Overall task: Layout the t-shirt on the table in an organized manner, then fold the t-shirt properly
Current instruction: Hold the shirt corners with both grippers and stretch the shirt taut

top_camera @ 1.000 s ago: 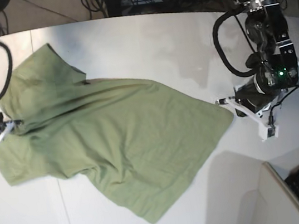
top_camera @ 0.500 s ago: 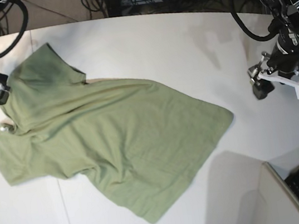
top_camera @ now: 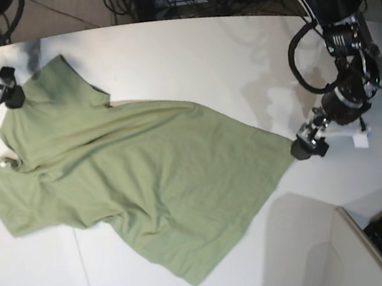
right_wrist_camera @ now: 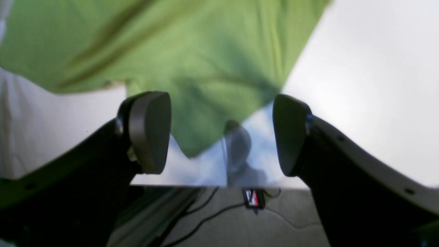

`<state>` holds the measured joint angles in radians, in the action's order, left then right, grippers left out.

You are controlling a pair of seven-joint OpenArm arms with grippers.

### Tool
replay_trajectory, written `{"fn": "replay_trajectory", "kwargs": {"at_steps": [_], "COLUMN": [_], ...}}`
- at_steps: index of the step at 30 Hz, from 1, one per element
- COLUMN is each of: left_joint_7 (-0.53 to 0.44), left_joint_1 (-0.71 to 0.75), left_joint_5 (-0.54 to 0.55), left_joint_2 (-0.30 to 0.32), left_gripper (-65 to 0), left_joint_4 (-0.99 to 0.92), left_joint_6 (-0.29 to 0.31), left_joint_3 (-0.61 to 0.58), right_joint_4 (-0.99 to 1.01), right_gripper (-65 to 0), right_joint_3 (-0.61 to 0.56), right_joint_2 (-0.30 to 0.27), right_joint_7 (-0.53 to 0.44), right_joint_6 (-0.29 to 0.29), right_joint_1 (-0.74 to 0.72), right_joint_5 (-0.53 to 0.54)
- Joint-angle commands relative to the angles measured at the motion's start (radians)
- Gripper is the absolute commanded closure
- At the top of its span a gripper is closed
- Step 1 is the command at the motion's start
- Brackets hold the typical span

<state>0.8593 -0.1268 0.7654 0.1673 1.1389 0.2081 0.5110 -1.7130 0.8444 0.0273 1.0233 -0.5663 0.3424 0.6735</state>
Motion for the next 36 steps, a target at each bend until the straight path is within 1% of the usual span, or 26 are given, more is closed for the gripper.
{"fn": "replay_trajectory", "kwargs": {"at_steps": [1,7,9,12,13,15,17,19,21,22,23,29,31,33,34,36], "left_joint_7": [-0.012,-0.015,-0.053,-0.143,-0.16,-0.168,-0.171,-0.173,-0.173,-0.173,-0.173,-0.173,-0.173,-0.171,-0.17,-0.168], "left_joint_1": [-0.047,-0.169,-0.193,-0.196,-0.198,-0.198,-0.199,-0.218,-0.238,-0.241,-0.241,-0.236,-0.23,-0.228,-0.224,-0.179], "left_joint_5": [0.012,-0.145,-0.169,-0.172,-0.172,-0.172,-0.166,-0.165,-0.163,-0.163,-0.163,-0.163,-0.163,-0.163,-0.163,-0.163], "left_joint_2": [0.011,0.002,-0.01,-0.013,-0.013,-0.016,-0.022,-0.024,-0.035,-0.042,-0.044,-0.042,-0.038,-0.036,-0.036,-0.035], "left_gripper": [-65.0,-65.0,-65.0,-65.0,-65.0,-65.0,-65.0,-65.0,-65.0,-63.0,-57.3,-29.1,-17.1,-3.8,0.0,0.0], "left_joint_4": [-0.02,-0.213,-0.27,-0.349,-0.368,-0.377,-0.366,-0.366,-0.391,-0.4,-0.402,-0.399,-0.399,-0.397,-0.396,-0.346], "left_joint_6": [0.006,0.004,0.004,-0.028,-0.026,-0.023,-0.025,-0.028,-0.028,-0.028,-0.028,-0.028,-0.028,-0.028,-0.028,-0.028], "left_joint_3": [-0.008,-0.012,-0.012,-0.013,-0.013,-0.027,-0.104,-0.156,-0.153,-0.139,-0.127,-0.113,-0.113,-0.113,-0.116,-0.12], "right_joint_4": [-0.019,-0.019,-0.019,-0.019,-0.019,-0.019,-0.019,-0.019,-0.019,-0.019,-0.017,0.017,0.078,0.149,0.173,0.221], "right_gripper": [-43.8,-43.8,-43.8,-43.8,-43.8,-43.8,-43.8,-43.8,-43.8,-43.8,-43.8,-43.8,-43.7,-42.5,-41.0,-39.8], "right_joint_3": [0.005,0.006,0.006,0.006,0.008,0.008,0.017,0.042,0.057,0.062,0.06,0.059,0.06,0.06,0.056,0.052], "right_joint_2": [-0.011,-0.01,-0.01,-0.01,-0.01,-0.01,-0.01,-0.008,-0.01,-0.01,-0.01,-0.008,-0.01,-0.011,-0.013,-0.013], "right_joint_7": [-0.021,-0.027,-0.028,-0.028,-0.028,-0.028,-0.028,-0.028,-0.028,-0.028,-0.028,-0.031,-0.041,-0.074,-0.09,-0.122], "right_joint_6": [-0.01,-0.013,-0.013,-0.013,-0.013,-0.013,-0.013,-0.013,-0.013,-0.013,-0.013,-0.013,-0.013,-0.013,-0.013,-0.013], "right_joint_1": [0.002,0.034,0.039,0.039,0.04,0.04,0.04,0.039,0.036,0.034,0.034,0.031,0.013,0.005,0.004,-0.01], "right_joint_5": [0.024,0.024,0.024,0.024,0.024,0.024,0.024,0.024,0.024,0.024,0.022,0.018,0.015,-0.007,-0.021,-0.042]}}
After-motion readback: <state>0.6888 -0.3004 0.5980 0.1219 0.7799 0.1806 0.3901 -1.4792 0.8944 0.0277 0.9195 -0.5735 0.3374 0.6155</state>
